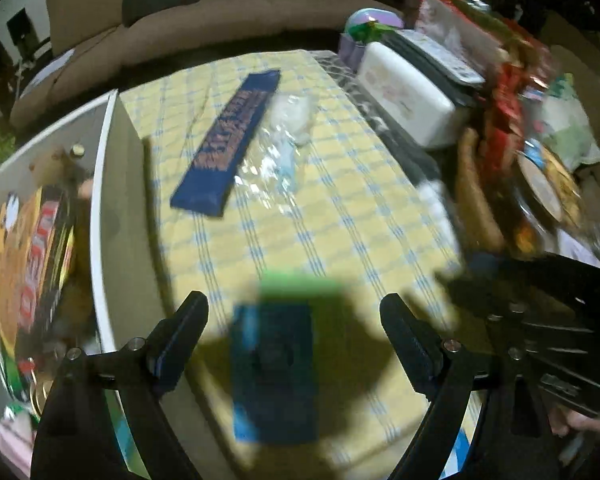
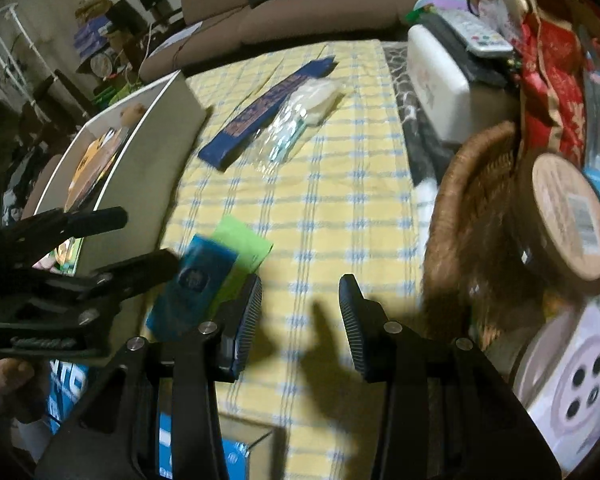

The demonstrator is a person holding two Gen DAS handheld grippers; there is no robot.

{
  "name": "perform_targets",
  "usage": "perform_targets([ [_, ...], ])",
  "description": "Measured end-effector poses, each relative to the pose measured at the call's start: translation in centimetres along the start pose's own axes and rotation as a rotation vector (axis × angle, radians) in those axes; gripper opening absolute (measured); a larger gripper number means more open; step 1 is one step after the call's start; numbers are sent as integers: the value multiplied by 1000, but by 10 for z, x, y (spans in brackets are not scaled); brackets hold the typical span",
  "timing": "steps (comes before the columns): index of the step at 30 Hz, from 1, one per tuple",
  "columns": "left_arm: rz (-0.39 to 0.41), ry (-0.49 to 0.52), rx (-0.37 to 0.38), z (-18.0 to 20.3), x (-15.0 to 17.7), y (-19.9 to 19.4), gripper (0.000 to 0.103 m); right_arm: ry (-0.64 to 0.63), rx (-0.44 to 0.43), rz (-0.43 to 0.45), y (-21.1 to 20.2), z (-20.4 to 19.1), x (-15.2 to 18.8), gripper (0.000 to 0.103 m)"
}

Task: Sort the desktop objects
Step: 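Reach the right gripper to the clear bag with white contents and grasp it, then lift the clear bag and carry it over the white box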

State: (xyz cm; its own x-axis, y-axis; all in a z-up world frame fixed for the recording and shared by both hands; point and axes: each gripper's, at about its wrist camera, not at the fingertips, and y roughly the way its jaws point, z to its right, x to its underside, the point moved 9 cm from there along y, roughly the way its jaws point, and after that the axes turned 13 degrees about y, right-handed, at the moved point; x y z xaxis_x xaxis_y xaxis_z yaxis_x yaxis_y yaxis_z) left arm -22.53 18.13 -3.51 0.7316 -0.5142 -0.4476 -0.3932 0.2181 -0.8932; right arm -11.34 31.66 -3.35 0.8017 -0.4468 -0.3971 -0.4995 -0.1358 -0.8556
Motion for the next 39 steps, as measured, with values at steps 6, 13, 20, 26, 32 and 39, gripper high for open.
perform_targets([
  [6, -21, -118, -18, -20, -31, 51, 90, 117, -19, 50, 0, 4, -78, 49],
  [13, -68, -313, 13, -49, -35, 109, 90, 171, -58, -30, 70, -14, -146, 63],
  [20, -19, -259, -20, -44, -47, 118, 84, 311, -102, -95, 149, -7, -174, 64],
  [26, 4, -171, -63, -32, -51, 116, 52, 259, -75, -78, 176, -16, -177, 34],
  [32, 6, -198, 28, -27, -45, 105, 30, 209, -117, -59, 172, -28, -167, 17],
  [39, 55, -158, 135, 11, -26, 46, 26, 247, -219, -34, 101, -31, -137, 15],
])
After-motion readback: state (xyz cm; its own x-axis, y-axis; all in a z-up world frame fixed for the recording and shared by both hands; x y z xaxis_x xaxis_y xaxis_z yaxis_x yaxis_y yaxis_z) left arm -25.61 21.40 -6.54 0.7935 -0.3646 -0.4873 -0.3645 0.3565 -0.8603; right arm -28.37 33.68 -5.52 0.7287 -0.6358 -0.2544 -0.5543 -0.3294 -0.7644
